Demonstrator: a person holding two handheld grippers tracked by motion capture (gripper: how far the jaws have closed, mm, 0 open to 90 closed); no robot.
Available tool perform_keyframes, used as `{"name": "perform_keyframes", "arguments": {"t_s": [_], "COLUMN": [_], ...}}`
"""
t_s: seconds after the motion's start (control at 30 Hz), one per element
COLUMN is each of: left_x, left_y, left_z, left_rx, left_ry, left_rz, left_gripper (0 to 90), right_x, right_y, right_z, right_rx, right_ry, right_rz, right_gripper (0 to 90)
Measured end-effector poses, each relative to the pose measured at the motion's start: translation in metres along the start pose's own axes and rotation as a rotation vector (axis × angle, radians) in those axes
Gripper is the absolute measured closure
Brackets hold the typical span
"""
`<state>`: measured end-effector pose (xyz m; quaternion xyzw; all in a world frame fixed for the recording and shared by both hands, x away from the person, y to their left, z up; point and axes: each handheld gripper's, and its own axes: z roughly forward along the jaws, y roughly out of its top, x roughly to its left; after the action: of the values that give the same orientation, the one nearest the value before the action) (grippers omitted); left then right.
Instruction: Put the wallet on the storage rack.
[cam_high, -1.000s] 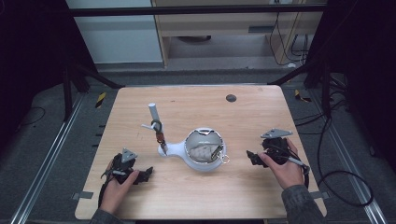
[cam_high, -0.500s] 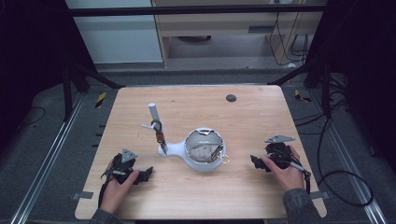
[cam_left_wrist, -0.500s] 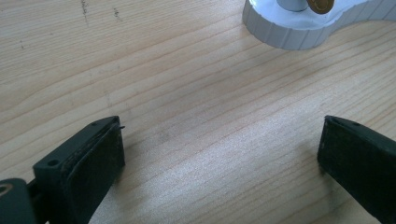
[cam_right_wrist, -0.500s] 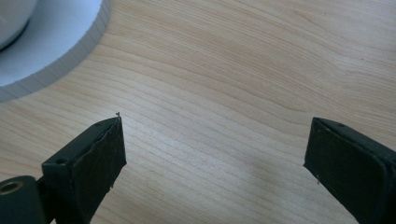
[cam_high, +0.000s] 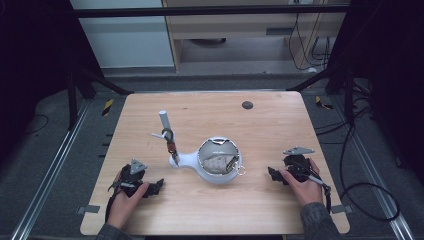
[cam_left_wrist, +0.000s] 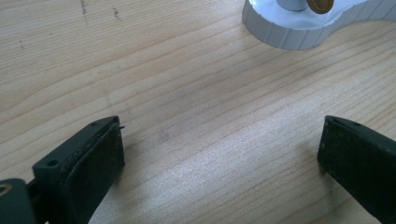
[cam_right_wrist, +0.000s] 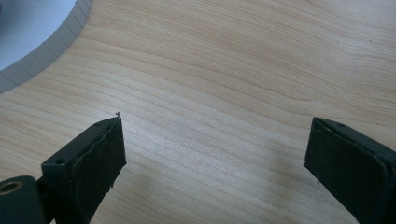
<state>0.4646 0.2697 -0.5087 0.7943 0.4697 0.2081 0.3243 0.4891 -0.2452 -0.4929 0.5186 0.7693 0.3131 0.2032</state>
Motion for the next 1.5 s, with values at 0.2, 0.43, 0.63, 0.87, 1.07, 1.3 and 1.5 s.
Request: {"name": "perform_keyframes", "arguments": {"t_s": [0.2, 0.43, 0.63, 0.87, 1.07, 1.3, 1.5], "left_x": [0.000, 0.000, 0.000, 0.000, 0.000, 0.000, 0.000], "left_y": [0.000, 0.000, 0.000, 0.000, 0.000, 0.000, 0.001], "left_z": [0.000, 0.000, 0.000, 0.000, 0.000, 0.000, 0.001], "left_rx": [0.000, 0.000, -0.001, -0.001, -0.001, 0.002, 0.003], "left_ry": [0.000, -0.001, -0.002, -0.003, -0.004, -0.007, -0.009], "left_rz": [0.000, 0.003, 0.003, 0.002, 0.002, 0.004, 0.006], "left_gripper": [0.0, 0.0, 0.0, 0.0, 0.0, 0.0, 0.0], "right_x": [0.002, 0.002, 0.002, 0.004, 0.006, 0.008, 0.009], "right_y": [0.001, 0.000, -0.001, -0.003, -0.008, -0.010, -0.011], "right_z": [0.006, 0.012, 0.016, 0.018, 0.020, 0.018, 0.017], "right_rx": [-0.007, -0.008, -0.003, 0.000, -0.044, -0.045, -0.045], "right_ry": [-0.009, -0.020, -0.028, -0.033, -0.035, -0.054, -0.061], "right_rz": [0.002, 0.012, 0.019, 0.017, 0.020, 0.029, 0.041], "right_gripper": [5.2, 5.1, 4.9, 2.8, 0.9, 0.9, 0.9]}}
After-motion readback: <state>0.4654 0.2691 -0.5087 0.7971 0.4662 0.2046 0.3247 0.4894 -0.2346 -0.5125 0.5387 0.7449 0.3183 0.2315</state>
